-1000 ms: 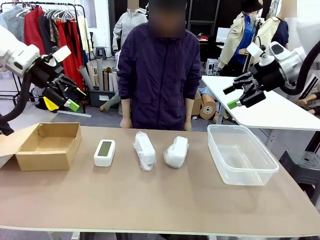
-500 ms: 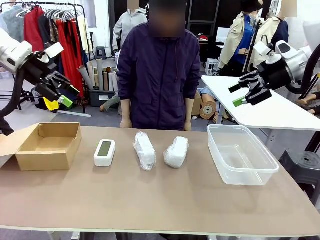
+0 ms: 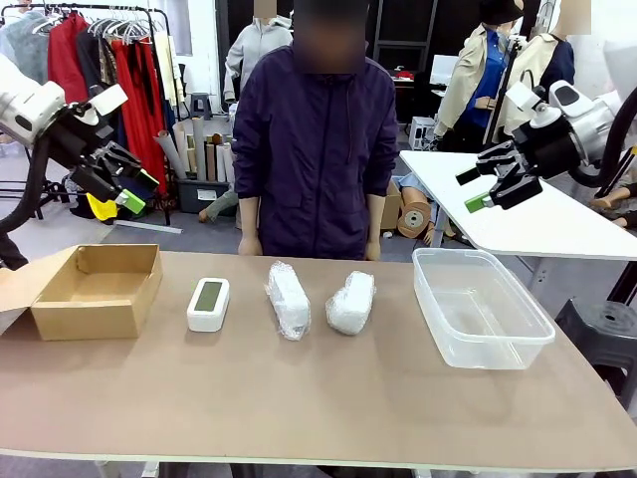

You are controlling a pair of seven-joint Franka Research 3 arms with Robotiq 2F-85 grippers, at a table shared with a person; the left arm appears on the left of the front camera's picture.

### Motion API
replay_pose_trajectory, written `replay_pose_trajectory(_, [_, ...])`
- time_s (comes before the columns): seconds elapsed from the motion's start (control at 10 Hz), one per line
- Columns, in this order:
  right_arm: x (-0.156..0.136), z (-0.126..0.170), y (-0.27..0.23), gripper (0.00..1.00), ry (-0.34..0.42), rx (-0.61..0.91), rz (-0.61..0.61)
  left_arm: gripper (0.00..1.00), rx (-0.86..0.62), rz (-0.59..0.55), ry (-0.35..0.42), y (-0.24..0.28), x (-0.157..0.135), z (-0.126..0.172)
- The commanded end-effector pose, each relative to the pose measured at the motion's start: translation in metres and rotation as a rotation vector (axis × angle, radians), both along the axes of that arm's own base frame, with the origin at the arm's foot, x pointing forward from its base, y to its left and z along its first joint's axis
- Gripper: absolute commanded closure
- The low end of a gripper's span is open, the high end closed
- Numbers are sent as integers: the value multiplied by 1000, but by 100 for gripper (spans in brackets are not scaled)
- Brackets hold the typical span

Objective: Separate and place wrapped and unwrapped clocks.
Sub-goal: Pick up the Digital clock indicated by the person.

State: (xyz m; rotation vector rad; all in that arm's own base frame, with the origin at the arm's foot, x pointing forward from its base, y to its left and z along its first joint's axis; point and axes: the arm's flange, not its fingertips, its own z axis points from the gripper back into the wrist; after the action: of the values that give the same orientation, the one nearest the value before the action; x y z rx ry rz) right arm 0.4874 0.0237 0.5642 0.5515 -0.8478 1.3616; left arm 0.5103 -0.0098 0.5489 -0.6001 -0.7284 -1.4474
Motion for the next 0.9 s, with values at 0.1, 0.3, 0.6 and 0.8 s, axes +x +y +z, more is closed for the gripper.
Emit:
replay_pose_trajectory(0.1, [-1,0,2,0,-7,0,-1,0,-3,1,-2,1,-1,1])
replay_pose_trajectory(0.3, [-1,0,2,0,-7,0,-1,0,-3,1,-2,1,-1,1])
replay_pose_trajectory(0.6, [-1,0,2,0,-7,0,-1,0,-3,1,-2,1,-1,1])
replay_pose_trajectory(0.8, [-1,0,2,0,-7,0,-1,0,-3,1,-2,1,-1,1])
